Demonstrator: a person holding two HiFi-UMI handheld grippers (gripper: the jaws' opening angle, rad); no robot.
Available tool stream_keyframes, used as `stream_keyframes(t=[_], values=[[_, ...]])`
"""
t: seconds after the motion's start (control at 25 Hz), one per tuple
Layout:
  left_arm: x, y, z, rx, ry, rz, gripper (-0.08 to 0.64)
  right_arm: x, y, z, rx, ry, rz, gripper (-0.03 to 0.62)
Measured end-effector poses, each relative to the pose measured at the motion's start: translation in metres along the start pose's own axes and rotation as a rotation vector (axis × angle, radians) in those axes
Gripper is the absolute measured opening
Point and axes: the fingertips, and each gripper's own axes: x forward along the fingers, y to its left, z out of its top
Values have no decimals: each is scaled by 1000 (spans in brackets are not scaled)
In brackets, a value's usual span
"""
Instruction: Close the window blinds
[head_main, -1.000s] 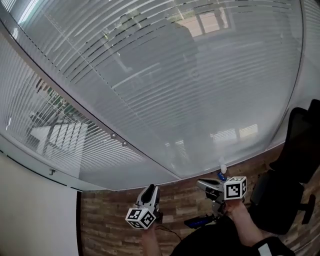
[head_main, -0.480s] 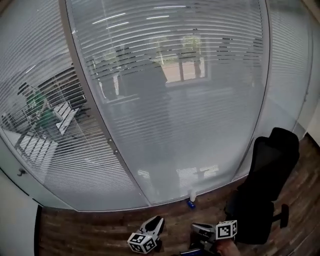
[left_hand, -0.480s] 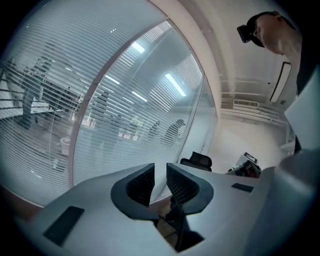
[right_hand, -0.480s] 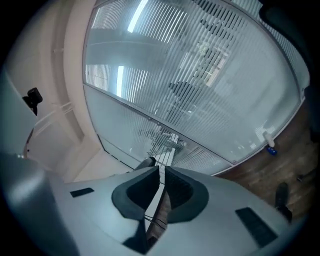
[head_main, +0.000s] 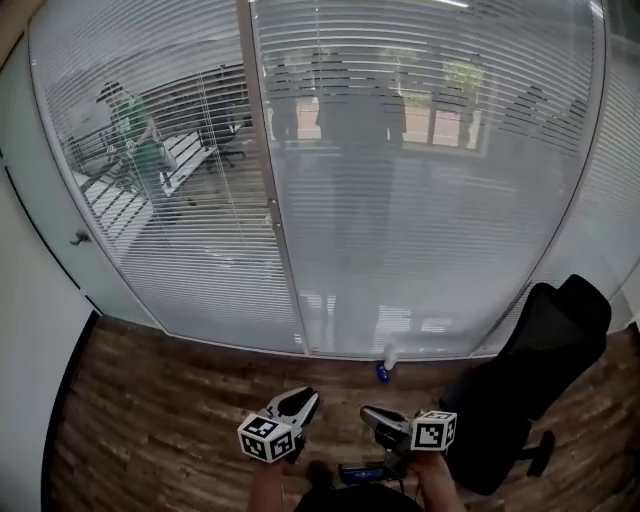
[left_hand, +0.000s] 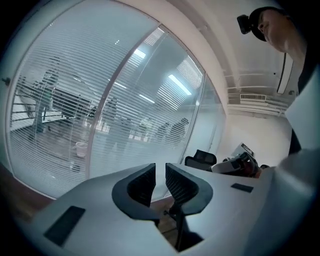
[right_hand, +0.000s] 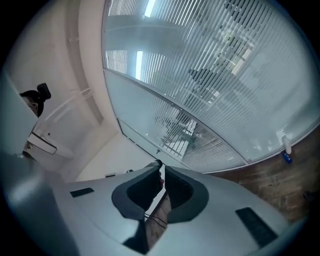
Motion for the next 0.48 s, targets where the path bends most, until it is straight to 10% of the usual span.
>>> stream_keyframes(t=[0.48], values=[[-80,-64,-30,11,57,176,71,-41,19,-47,94,39,121,41]])
